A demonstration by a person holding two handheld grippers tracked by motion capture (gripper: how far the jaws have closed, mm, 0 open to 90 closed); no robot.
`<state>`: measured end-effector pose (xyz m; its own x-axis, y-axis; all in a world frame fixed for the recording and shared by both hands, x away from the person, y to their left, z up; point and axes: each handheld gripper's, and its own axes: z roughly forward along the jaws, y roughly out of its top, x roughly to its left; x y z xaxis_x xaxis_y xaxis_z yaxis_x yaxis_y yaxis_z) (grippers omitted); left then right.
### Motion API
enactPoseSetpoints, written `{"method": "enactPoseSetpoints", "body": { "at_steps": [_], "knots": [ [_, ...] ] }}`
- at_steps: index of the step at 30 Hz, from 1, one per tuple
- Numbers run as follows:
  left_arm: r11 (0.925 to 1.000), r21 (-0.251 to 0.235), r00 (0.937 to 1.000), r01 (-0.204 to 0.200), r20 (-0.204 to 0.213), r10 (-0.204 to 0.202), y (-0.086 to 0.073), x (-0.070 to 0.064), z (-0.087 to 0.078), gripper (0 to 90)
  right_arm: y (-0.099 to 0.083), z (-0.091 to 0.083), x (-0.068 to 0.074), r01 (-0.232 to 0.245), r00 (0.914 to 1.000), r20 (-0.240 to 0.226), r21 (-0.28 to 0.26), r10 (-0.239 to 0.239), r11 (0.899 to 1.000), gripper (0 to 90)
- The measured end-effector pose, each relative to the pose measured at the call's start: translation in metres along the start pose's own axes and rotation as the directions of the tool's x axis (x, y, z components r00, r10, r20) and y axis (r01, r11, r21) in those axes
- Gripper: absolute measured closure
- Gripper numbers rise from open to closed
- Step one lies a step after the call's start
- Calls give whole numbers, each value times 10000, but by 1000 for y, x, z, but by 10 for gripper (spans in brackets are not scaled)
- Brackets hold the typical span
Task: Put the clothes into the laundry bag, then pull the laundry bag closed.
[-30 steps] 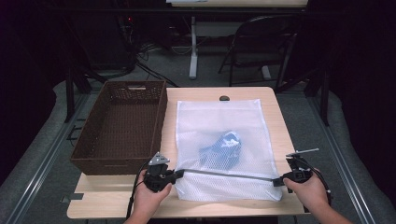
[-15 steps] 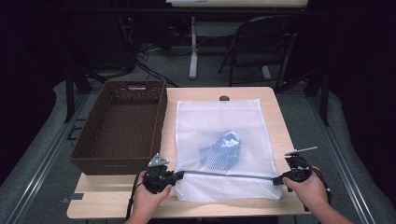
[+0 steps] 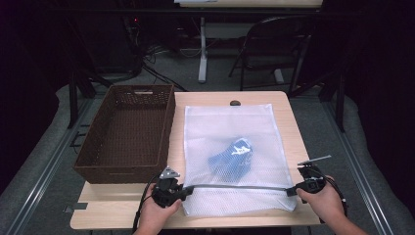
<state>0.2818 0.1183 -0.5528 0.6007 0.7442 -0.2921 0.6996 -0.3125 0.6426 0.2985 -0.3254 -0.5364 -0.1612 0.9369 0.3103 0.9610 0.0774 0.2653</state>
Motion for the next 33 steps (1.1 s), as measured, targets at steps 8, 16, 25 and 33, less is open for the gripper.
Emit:
{"method": "enactPoseSetpoints", "body": {
  "at_steps": [8,16,25,33],
  "knots": [
    [9996,245,9997,-118,-206,123,-7,2,2,683,-2,1,-2,112,9999,2,-51,-112,9999,860],
    [9997,213,9996,-93,-254,98,-13,8,-1,655,-4,1,-2,150,9999,1,-152,-150,9998,860],
    [9998,147,9995,-145,-270,149,-15,8,-6,622,-3,-5,-3,131,9998,-127,-375,-136,9992,832],
    [10000,-26,9996,-32,-297,31,-19,11,-13,602,-2,-8,1,264,9995,-174,-486,-273,9985,822]
  ]
}}
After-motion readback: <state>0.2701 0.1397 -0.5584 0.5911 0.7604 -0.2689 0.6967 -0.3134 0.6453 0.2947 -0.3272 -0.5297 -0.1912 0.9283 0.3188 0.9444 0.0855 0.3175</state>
